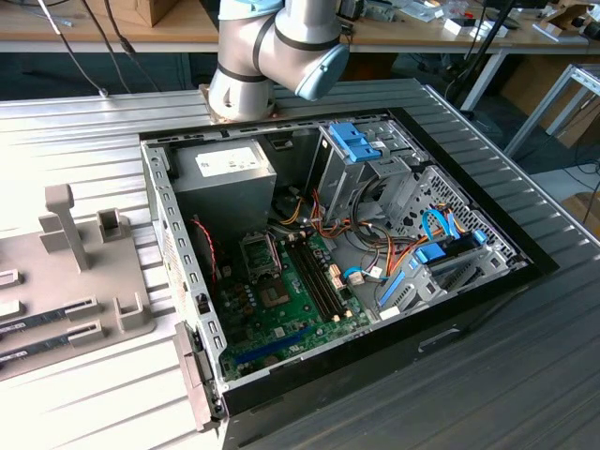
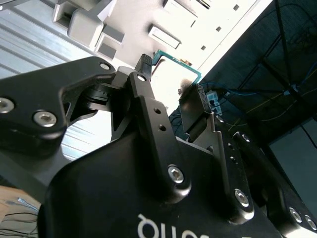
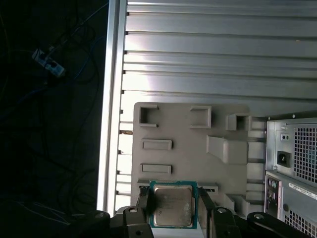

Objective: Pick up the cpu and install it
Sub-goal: 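Pick up the cpu and move it towards the insertion slot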

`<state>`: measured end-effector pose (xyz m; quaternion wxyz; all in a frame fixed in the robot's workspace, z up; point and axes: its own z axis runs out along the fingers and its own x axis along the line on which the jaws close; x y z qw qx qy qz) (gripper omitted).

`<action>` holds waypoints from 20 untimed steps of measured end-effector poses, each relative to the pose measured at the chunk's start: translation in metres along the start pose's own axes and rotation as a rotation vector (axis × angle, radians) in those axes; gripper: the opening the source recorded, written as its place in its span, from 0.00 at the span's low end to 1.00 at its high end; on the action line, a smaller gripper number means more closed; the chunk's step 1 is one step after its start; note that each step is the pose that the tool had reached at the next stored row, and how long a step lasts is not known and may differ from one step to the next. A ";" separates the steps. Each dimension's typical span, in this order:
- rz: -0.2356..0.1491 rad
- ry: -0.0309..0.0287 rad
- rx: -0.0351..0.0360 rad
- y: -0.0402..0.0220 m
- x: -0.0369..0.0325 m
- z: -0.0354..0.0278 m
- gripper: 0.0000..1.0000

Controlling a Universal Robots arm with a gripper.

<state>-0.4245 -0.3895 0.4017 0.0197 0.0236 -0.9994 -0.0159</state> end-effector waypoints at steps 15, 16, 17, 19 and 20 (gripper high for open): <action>0.000 0.0000 0.0000 -0.0002 -0.0032 -0.0001 0.47; 0.000 0.0000 0.0000 -0.0002 -0.0034 -0.0001 0.47; 0.000 0.0000 0.0000 -0.0002 -0.0037 -0.0001 0.47; 0.000 0.0000 0.0000 -0.0002 -0.0042 -0.0001 0.47; 0.000 0.0001 0.0000 -0.0002 -0.0044 -0.0001 0.47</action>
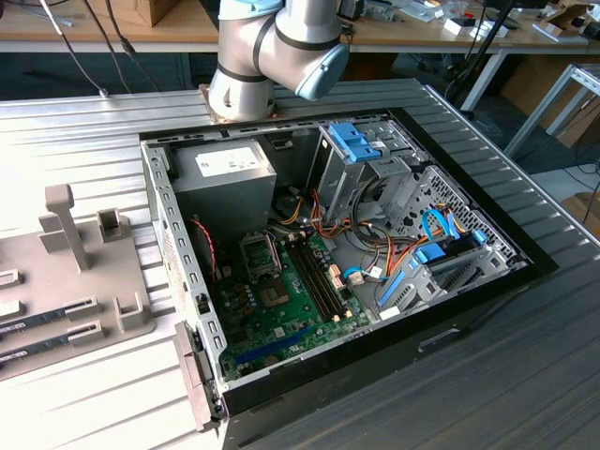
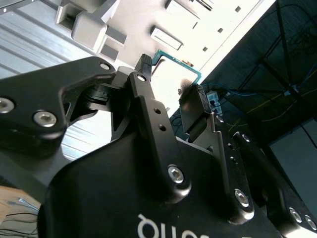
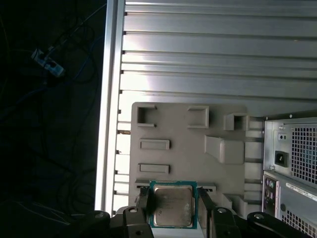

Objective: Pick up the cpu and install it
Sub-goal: 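Pick up the cpu and move it towards the insertion slot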

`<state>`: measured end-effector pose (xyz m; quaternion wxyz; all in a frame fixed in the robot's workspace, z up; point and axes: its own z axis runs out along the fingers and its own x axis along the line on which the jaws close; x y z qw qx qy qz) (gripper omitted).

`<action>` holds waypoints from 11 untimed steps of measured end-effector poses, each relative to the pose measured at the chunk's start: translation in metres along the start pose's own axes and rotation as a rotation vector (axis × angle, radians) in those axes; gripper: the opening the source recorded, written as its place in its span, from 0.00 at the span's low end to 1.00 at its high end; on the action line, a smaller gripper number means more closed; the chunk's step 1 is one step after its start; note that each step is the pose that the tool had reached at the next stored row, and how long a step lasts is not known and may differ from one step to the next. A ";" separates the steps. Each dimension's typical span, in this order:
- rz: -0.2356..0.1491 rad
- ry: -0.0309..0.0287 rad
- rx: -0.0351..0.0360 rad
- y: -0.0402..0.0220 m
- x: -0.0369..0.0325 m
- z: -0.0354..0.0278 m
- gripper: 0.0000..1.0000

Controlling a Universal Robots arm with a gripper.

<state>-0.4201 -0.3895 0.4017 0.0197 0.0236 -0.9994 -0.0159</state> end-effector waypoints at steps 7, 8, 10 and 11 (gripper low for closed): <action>0.000 -0.0001 0.0000 -0.0001 -0.0018 0.0000 0.47; 0.000 -0.0001 0.0000 -0.0001 -0.0019 0.0000 0.47; 0.000 -0.0001 0.0000 -0.0001 -0.0023 0.0000 0.47; 0.000 -0.0001 0.0000 -0.0001 -0.0024 0.0000 0.47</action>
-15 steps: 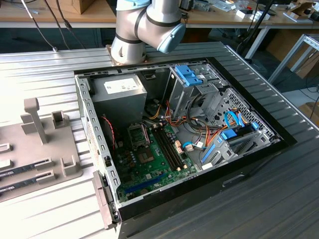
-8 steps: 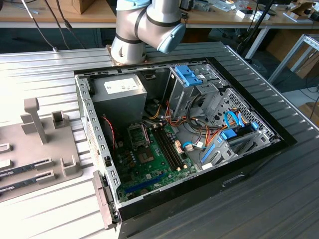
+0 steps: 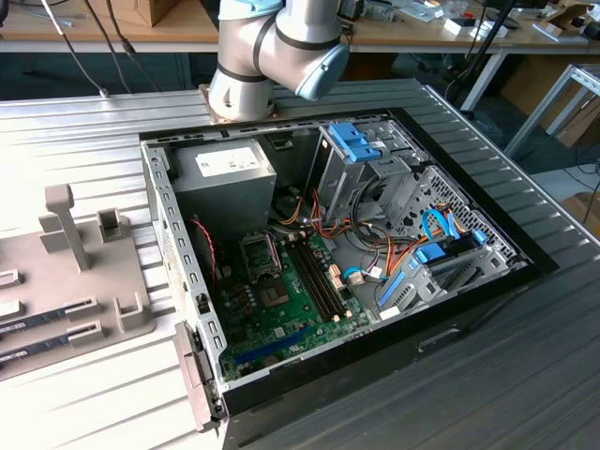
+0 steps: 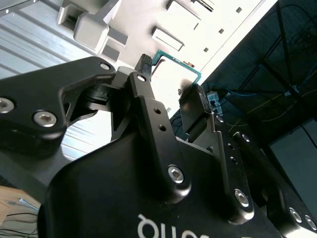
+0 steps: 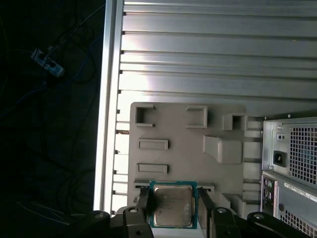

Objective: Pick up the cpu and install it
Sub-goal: 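Pick up the cpu and move it towards the insertion slot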

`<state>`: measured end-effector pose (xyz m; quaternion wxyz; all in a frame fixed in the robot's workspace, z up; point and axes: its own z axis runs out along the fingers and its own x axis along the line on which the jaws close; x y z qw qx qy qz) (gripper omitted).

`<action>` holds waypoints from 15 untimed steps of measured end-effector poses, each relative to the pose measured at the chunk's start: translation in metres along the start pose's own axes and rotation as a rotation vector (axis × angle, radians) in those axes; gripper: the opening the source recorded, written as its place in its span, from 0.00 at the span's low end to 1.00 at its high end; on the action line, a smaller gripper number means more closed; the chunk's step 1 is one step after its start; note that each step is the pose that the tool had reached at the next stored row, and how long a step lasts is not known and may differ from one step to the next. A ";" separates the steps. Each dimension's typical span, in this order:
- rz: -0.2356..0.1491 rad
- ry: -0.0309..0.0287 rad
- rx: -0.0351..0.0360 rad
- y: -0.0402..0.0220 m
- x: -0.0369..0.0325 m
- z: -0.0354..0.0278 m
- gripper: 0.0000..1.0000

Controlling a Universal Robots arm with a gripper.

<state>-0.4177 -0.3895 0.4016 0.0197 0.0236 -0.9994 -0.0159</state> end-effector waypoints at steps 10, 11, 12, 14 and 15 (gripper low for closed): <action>0.000 -0.0001 0.0000 -0.0001 -0.0025 0.0000 0.47; 0.000 0.0000 0.0000 -0.0001 -0.0028 -0.0001 0.47; 0.000 0.0000 0.0000 -0.0001 -0.0030 -0.0001 0.47; 0.000 0.0001 0.0000 -0.0002 -0.0037 -0.0001 0.47; 0.000 0.0001 0.0000 -0.0003 -0.0055 -0.0002 0.47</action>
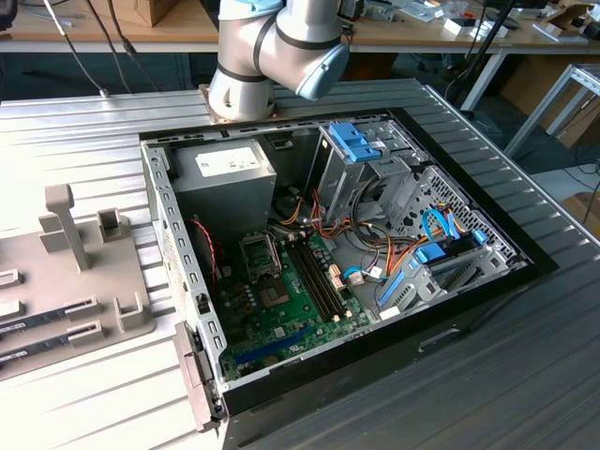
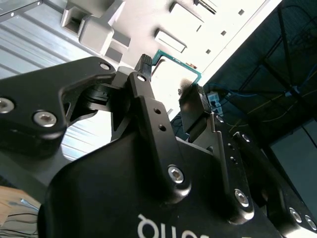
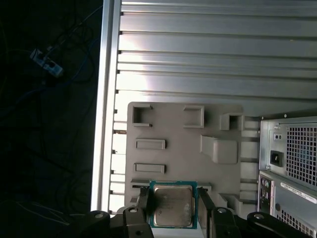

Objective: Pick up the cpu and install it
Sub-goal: 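Pick up the cpu and move it towards the insertion slot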

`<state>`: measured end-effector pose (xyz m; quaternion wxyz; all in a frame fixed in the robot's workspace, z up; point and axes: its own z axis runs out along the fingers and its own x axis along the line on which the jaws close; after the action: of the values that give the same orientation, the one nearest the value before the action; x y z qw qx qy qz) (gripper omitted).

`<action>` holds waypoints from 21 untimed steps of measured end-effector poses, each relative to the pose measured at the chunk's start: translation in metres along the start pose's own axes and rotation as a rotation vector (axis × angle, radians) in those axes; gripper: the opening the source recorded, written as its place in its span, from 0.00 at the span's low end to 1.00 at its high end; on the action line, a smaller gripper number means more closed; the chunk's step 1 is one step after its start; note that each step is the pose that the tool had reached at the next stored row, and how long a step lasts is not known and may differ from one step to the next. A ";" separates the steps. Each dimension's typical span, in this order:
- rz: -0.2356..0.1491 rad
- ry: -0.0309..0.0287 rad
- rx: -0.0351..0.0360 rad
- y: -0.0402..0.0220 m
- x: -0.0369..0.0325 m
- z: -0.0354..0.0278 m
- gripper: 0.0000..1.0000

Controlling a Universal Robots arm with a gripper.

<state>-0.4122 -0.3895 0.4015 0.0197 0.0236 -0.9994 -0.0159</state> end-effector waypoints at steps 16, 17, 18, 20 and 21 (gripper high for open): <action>0.000 -0.0001 -0.0001 -0.0003 -0.0065 -0.0001 0.47; 0.000 0.0000 0.0000 -0.0003 -0.0069 -0.0001 0.47; 0.000 0.0000 0.0000 -0.0003 -0.0073 -0.0002 0.47; 0.000 0.0000 0.0000 -0.0004 -0.0077 -0.0001 0.47; 0.000 0.0000 0.0000 -0.0004 -0.0081 -0.0001 0.47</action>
<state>-0.4041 -0.3895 0.4013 0.0197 0.0236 -0.9994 -0.0159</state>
